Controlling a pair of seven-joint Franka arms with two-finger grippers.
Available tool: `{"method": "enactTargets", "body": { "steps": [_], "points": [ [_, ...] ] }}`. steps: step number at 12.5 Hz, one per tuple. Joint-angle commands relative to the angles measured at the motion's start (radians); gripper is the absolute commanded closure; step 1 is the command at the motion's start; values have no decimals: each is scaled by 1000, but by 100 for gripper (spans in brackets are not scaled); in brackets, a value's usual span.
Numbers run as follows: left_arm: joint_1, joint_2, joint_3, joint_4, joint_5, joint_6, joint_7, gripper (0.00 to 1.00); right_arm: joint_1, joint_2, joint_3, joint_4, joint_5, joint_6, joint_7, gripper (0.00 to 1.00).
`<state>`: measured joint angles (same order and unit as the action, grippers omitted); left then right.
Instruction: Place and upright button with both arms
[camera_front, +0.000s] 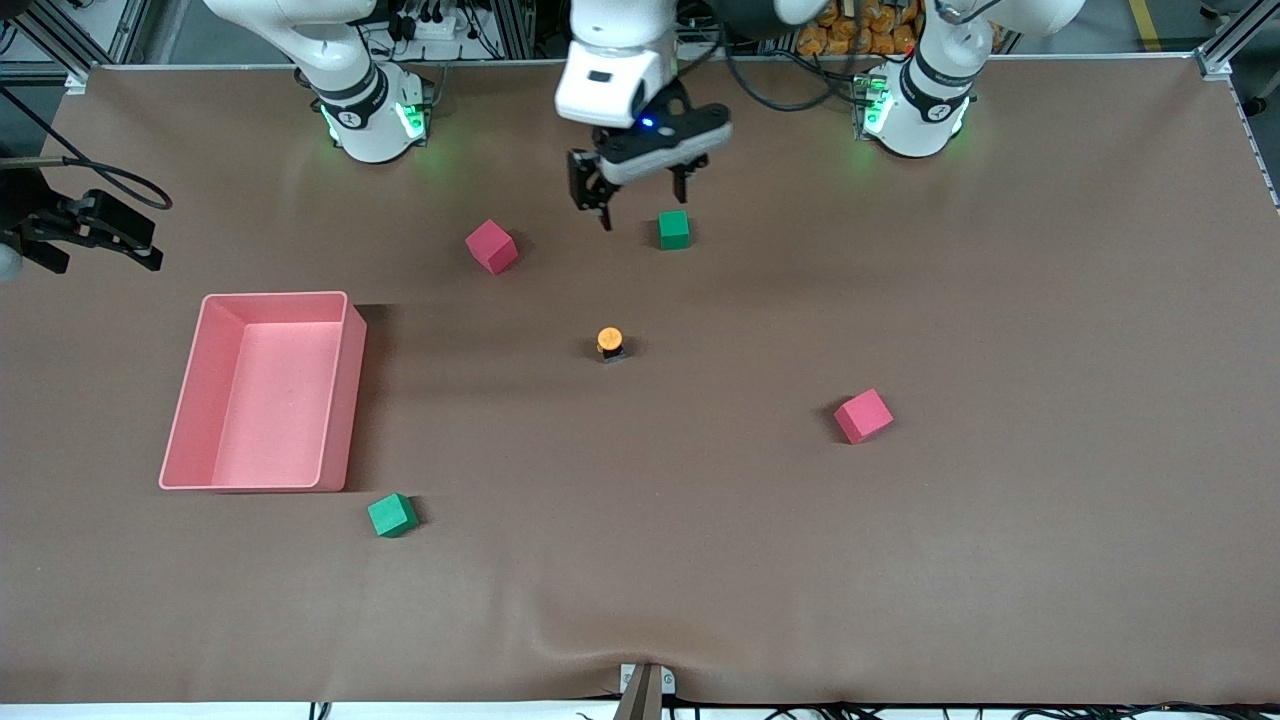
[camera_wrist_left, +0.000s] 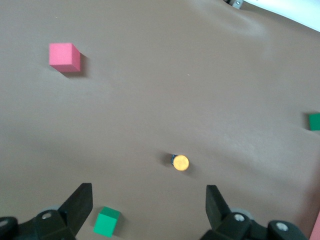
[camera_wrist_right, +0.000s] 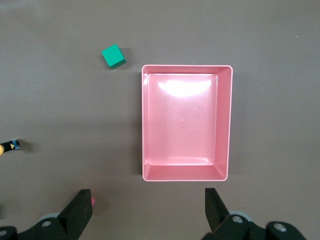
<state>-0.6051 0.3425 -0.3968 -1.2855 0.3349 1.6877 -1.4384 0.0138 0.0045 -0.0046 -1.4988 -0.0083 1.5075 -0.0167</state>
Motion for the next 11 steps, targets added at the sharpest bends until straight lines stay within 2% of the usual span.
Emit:
{"method": "enactTargets", "body": {
  "steps": [1, 4, 7, 11],
  "points": [
    [97, -39, -7, -26, -60, -11, 93, 0, 8, 11, -2, 25, 7, -12, -3, 0],
    [229, -62, -7, -26, -163, -11, 237, 0, 12, 11, 0, 25, 7, -20, -5, 0],
    [316, -80, -13, -28, -177, -52, 360, 0, 9, 8, 0, 32, 5, -20, -3, 0],
    [387, -109, -8, -26, -258, -80, 513, 0, 9, 8, 0, 35, -7, -15, 0, 0]
  ]
}}
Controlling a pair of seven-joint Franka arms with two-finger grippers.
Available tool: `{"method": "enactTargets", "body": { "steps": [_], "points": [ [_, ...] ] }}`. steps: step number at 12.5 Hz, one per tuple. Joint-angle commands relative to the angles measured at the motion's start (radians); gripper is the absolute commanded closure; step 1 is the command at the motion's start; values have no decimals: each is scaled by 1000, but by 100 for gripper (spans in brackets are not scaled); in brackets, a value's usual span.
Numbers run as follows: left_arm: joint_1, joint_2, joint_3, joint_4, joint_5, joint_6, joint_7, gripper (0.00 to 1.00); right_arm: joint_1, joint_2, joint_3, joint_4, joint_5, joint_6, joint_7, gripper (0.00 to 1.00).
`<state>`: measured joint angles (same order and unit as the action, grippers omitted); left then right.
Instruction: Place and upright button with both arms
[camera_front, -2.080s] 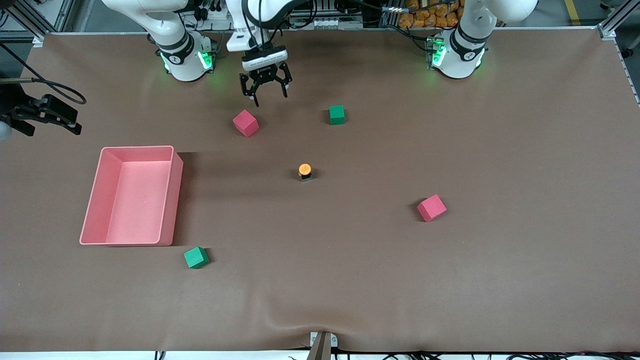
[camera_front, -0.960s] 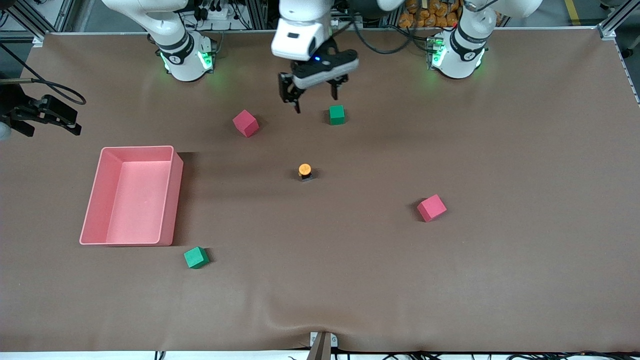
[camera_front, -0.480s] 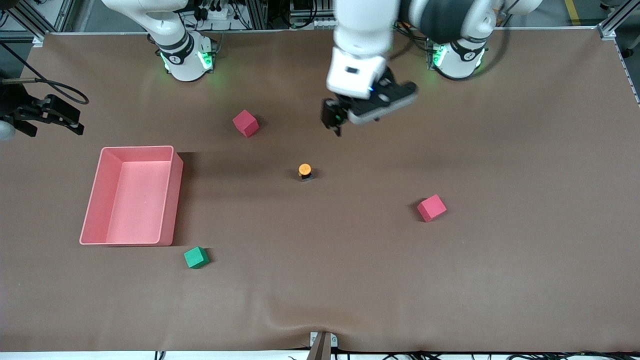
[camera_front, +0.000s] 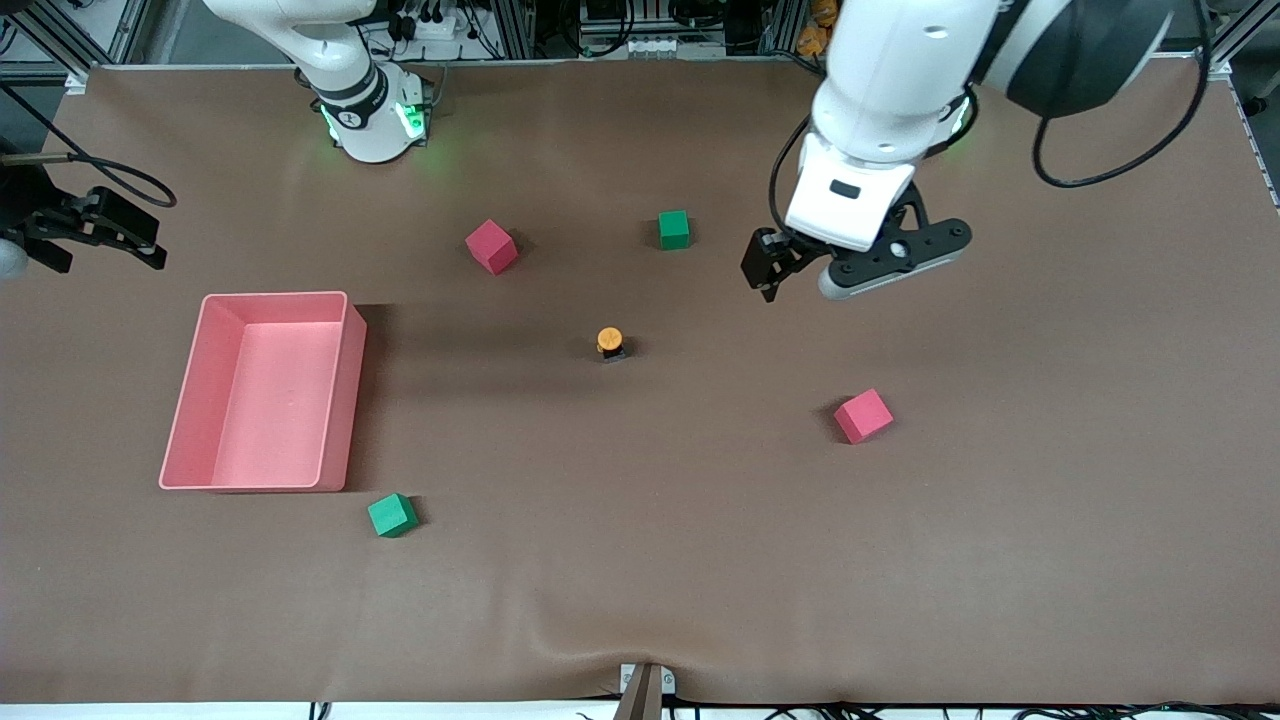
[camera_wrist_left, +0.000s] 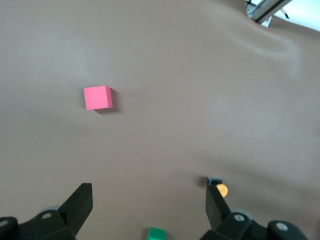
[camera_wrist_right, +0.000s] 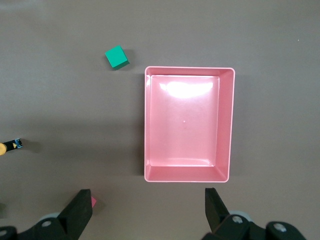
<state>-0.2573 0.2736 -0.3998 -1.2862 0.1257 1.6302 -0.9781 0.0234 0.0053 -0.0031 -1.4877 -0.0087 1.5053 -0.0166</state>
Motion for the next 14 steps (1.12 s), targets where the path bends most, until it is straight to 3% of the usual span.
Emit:
{"method": "enactTargets", "body": {
  "steps": [1, 4, 8, 14],
  "points": [
    [64, -50, -4, -25, -66, -42, 108, 0, -7, 7, -3, 24, -7, -19, -8, 0],
    [124, -114, 24, -27, -115, -120, 338, 0, -8, 8, -6, 18, -7, -14, 1, 0],
    [132, -206, 202, -35, -195, -246, 732, 0, -25, 2, -9, 14, -7, -47, 3, 0],
    [103, -280, 292, -119, -179, -271, 771, 0, -59, 2, -9, 14, -8, -79, 1, 0]
  ]
}}
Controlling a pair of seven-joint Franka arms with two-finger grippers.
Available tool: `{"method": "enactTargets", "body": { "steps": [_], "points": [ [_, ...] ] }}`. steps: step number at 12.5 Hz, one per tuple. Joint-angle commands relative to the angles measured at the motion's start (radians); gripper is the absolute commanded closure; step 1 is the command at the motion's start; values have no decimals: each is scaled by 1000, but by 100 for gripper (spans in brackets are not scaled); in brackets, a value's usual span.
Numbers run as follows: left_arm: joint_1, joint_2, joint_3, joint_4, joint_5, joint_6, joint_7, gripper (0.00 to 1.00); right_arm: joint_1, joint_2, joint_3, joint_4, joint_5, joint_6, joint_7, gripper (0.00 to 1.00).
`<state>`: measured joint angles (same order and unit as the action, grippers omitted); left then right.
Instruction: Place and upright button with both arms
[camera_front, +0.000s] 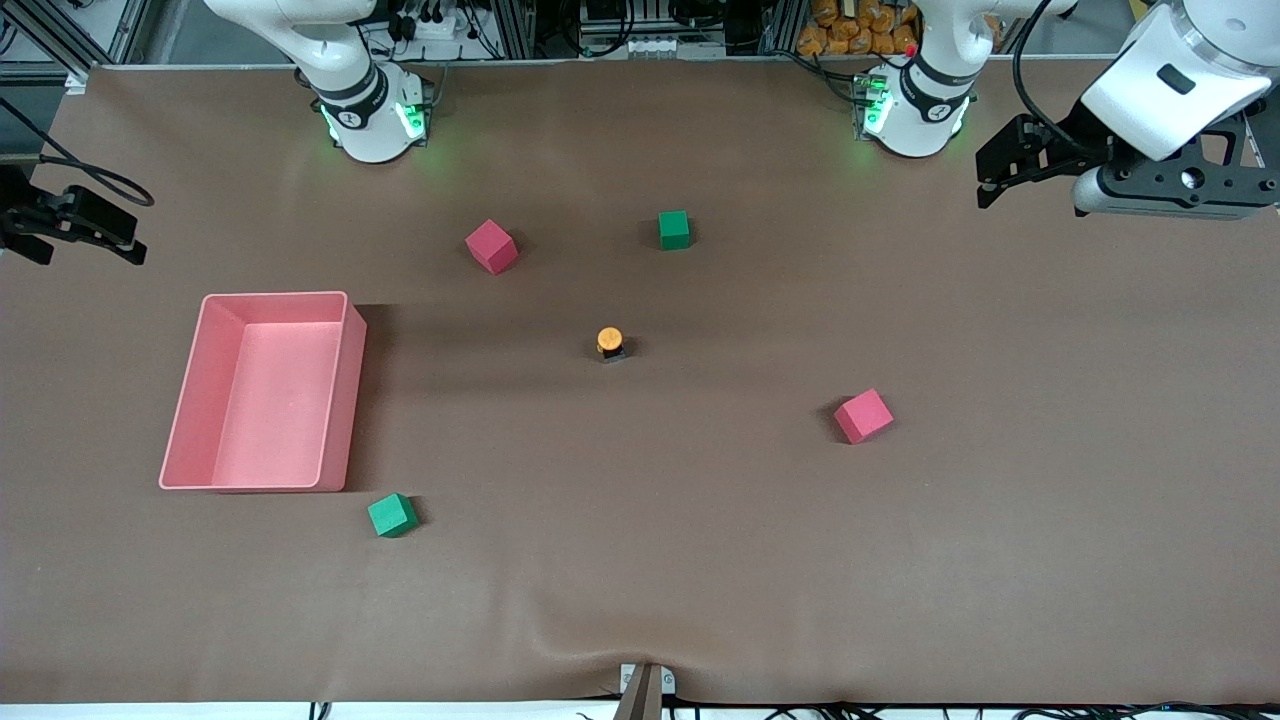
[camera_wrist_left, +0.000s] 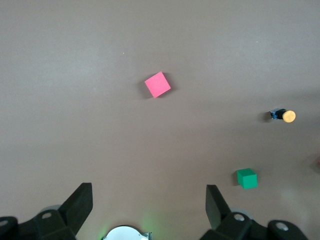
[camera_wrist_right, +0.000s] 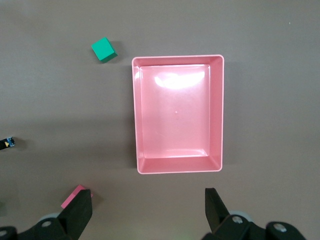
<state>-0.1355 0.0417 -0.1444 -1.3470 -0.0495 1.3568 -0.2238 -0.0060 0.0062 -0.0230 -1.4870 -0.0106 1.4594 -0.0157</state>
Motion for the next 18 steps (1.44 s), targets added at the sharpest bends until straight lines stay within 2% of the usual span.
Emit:
{"method": "enactTargets", "body": {
  "steps": [1, 3, 5, 8, 13, 18],
  "points": [
    [-25, -54, 54, -67, -3, 5, 26, 0, -38, 1, 11, 11, -6, -48, 2, 0],
    [-45, -59, 100, -70, -3, 11, 84, 0, -39, 1, 11, 14, -6, -45, 2, 0],
    [-52, -59, 112, -77, -1, 30, 98, 0, -43, 1, 11, 14, -8, -40, 2, 0],
    [-53, -115, 112, -187, 14, 109, 130, 0, -58, -2, 11, 13, -6, -47, 6, 0],
    [-42, -88, 114, -159, 19, 108, 173, 0, -62, -5, 12, 13, 1, -45, 34, 0],
    [-52, -103, 117, -164, 19, 104, 159, 0, -62, -3, 12, 14, 1, -42, 34, 0]
  ]
}}
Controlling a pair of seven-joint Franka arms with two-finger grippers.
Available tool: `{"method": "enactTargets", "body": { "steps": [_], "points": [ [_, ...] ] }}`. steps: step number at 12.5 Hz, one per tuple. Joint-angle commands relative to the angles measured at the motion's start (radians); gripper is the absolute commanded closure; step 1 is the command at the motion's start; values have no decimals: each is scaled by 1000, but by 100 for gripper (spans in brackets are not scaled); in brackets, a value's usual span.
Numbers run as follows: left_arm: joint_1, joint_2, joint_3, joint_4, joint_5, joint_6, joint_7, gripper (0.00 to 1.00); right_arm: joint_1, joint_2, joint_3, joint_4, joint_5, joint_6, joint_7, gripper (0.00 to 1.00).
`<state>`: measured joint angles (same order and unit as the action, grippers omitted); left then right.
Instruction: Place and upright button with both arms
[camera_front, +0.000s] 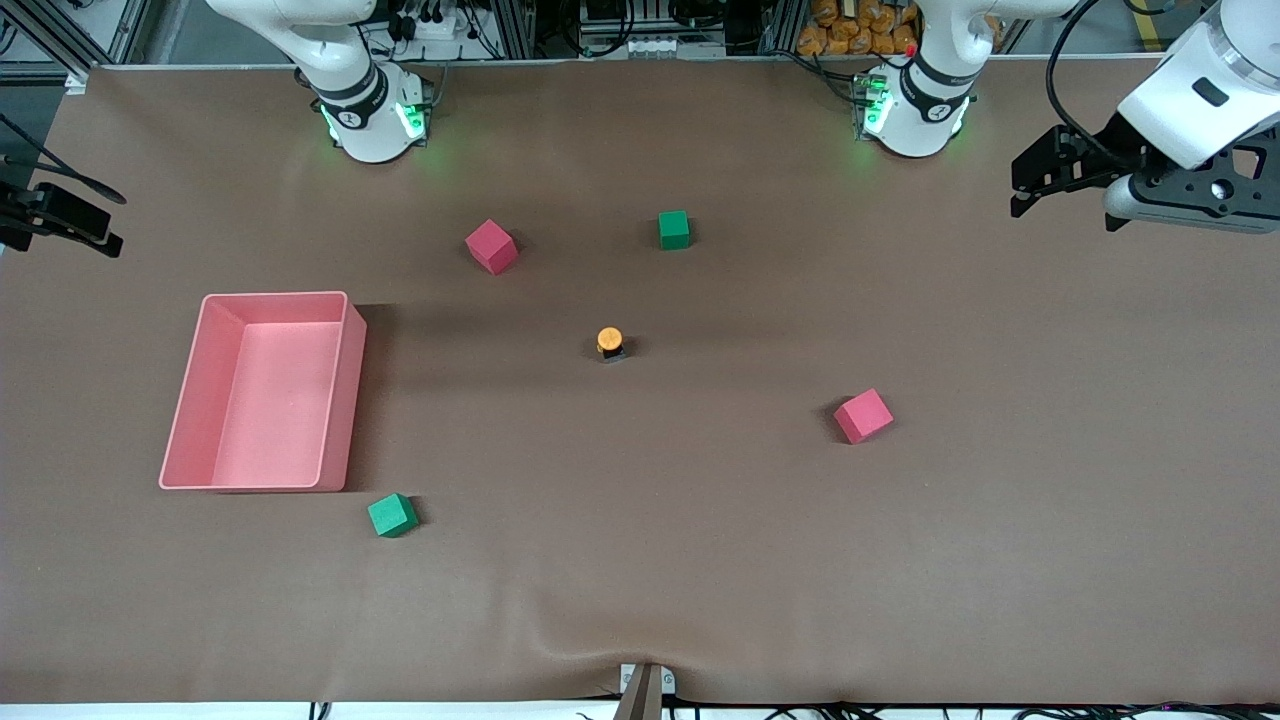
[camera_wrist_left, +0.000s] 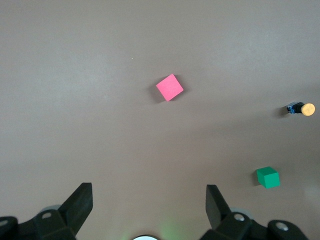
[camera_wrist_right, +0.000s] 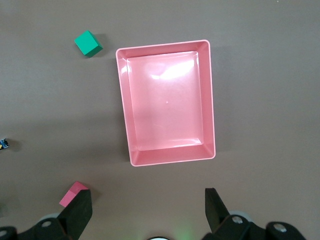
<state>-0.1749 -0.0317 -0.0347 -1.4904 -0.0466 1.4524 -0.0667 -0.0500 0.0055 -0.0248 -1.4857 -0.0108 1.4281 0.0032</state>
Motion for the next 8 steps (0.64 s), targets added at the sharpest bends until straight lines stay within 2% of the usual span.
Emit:
{"method": "enactTargets", "body": {
  "steps": [1, 8],
  "points": [
    [-12, -37, 7, -25, 16, 8, -1, 0, -19, -4, 13, 13, 2, -11, 15, 0],
    [-15, -59, 6, -40, 16, -9, -70, 0, -19, -2, 14, 13, 2, -8, 14, 0]
  ]
}}
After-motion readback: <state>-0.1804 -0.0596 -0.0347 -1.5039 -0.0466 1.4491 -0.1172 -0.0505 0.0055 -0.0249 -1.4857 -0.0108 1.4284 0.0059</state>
